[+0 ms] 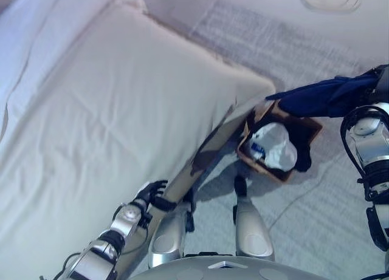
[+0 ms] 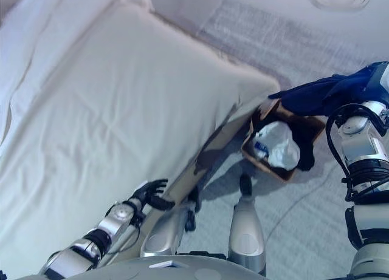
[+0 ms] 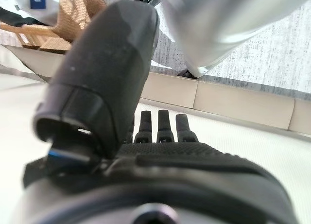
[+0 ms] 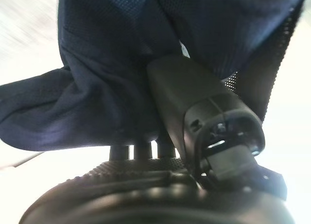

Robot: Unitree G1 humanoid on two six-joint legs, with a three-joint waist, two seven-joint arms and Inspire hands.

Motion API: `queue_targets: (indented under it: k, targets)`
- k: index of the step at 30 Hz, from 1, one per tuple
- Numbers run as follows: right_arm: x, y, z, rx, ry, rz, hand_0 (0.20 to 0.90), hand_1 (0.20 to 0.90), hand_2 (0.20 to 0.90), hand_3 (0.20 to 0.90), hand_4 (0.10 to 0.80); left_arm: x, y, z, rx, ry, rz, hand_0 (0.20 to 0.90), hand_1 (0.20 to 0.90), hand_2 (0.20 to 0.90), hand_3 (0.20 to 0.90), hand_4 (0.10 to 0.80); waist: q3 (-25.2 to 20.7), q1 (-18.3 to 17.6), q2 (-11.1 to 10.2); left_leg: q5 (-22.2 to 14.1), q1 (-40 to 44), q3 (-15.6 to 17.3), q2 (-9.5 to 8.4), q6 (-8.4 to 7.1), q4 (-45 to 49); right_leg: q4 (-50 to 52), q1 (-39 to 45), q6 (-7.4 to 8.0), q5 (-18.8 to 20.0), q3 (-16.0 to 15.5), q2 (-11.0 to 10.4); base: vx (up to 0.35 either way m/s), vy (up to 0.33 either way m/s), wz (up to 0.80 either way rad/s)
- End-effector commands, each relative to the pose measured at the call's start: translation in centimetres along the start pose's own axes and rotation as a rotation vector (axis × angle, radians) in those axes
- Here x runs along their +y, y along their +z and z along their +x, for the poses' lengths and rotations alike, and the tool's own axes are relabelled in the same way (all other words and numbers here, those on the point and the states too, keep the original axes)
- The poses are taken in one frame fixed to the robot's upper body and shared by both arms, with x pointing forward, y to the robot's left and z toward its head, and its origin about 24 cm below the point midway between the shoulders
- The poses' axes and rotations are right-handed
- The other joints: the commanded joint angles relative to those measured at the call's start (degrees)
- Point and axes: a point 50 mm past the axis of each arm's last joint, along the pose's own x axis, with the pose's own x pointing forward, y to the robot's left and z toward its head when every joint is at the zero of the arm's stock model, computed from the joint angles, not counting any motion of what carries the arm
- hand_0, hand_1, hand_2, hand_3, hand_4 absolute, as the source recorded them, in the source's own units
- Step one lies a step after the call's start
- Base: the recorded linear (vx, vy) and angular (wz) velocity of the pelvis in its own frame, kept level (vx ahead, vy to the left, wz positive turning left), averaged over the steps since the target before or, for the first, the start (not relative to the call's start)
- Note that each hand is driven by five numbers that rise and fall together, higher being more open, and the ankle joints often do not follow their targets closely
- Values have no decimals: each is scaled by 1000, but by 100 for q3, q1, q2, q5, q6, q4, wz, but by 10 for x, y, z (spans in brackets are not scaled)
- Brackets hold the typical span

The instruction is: Pick up the clothes from the bed and place them into the basket

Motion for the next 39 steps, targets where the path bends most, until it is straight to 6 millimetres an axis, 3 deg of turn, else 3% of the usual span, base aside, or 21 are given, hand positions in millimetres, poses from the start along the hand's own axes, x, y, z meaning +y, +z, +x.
queue_targets:
  k: [1,6,7,8,9,10,16,20,23,25,28,31,35,39]
  targets:
    - [-37,52,16,-180,-238,91,300,300,300,200,100,10,7,-3,-74,69,-49,900,900,900,900,800,-26,-62,-187,-639,-432,-497,-119,58,1127,356,63,-464,-505,-555,289,-135,-6,1]
    - [-41,64,23,-168,-251,97,300,300,300,200,100,19,16,-5,-130,100,-79,900,900,900,900,800,197,41,73,-398,-1156,-487,-188,88,1146,965,-790,-450,-617,-655,276,-85,42,-5]
    - [-45,65,27,-145,-255,91,331,331,331,236,136,19,18,-6,-148,99,-85,900,900,900,900,800,197,129,190,-298,-1415,-468,-214,85,1120,1191,-1077,-453,-701,-694,269,-35,16,-4]
    - [-46,65,28,-141,-260,91,422,422,422,343,243,19,20,-7,-156,99,-84,900,900,900,900,800,197,152,216,-274,-1484,-467,-222,84,1112,1236,-1153,-451,-718,-711,260,-55,-9,4]
    - [-49,64,33,-103,-264,77,752,752,752,727,627,20,24,-8,-176,96,-89,900,900,900,900,800,197,248,317,-185,-1751,-463,-257,69,1085,1428,-1445,-439,-821,-774,227,-69,-20,7]
    - [-50,63,35,-90,-270,84,900,900,900,900,800,19,26,-8,-188,94,-86,900,900,900,900,800,197,296,364,-107,-1857,-458,-249,65,1031,1429,-1555,-442,-795,-806,236,-69,-25,10]
    - [-61,88,43,-91,-340,57,900,900,900,900,800,11,25,-11,-203,74,-98,900,900,900,900,800,197,620,758,244,-2638,-608,-393,49,799,1761,-2423,-453,-912,-903,208,-22,14,18]
    - [-71,110,44,-140,-427,74,900,900,900,900,800,8,25,-10,-217,68,-128,900,900,900,900,800,197,790,884,433,-2905,-686,-358,45,548,1779,-2753,-455,-908,-937,253,-21,41,15]
    - [-72,124,38,-181,-492,152,900,900,900,900,800,5,25,-10,-217,66,-140,900,900,900,900,800,197,854,848,479,-2973,-758,-328,38,429,1738,-2816,-434,-893,-955,281,-8,22,14]
    - [-56,118,38,-97,-351,81,900,900,900,900,800,7,29,-8,-223,71,-142,900,900,900,900,800,197,907,771,505,-2986,-787,-304,46,351,1659,-2802,-414,-856,-983,298,-22,-25,18]
    - [-47,111,35,-79,-351,134,900,900,900,900,800,13,31,-7,-220,82,-138,900,900,900,900,800,197,973,615,482,-2923,-838,-263,67,311,1535,-2676,-408,-800,-1068,305,-14,-53,20]
    - [-9,76,22,19,-199,154,900,900,900,900,800,24,24,-9,-195,100,-125,900,900,900,900,800,197,988,314,363,-2614,-879,-238,96,361,1359,-2283,-368,-704,-1208,282,37,-61,25]
    - [17,39,6,92,-106,193,900,900,900,900,800,34,13,-10,-148,125,-119,900,900,900,900,800,197,944,17,189,-1954,-865,-221,112,336,1026,-1559,-306,-607,-1316,207,60,26,18]
    - [19,9,-4,141,-122,332,900,900,900,900,800,41,-3,-14,-85,151,-122,900,900,900,900,800,197,858,-213,14,-1101,-831,-193,94,236,495,-611,-224,-442,-1374,143,134,84,9]
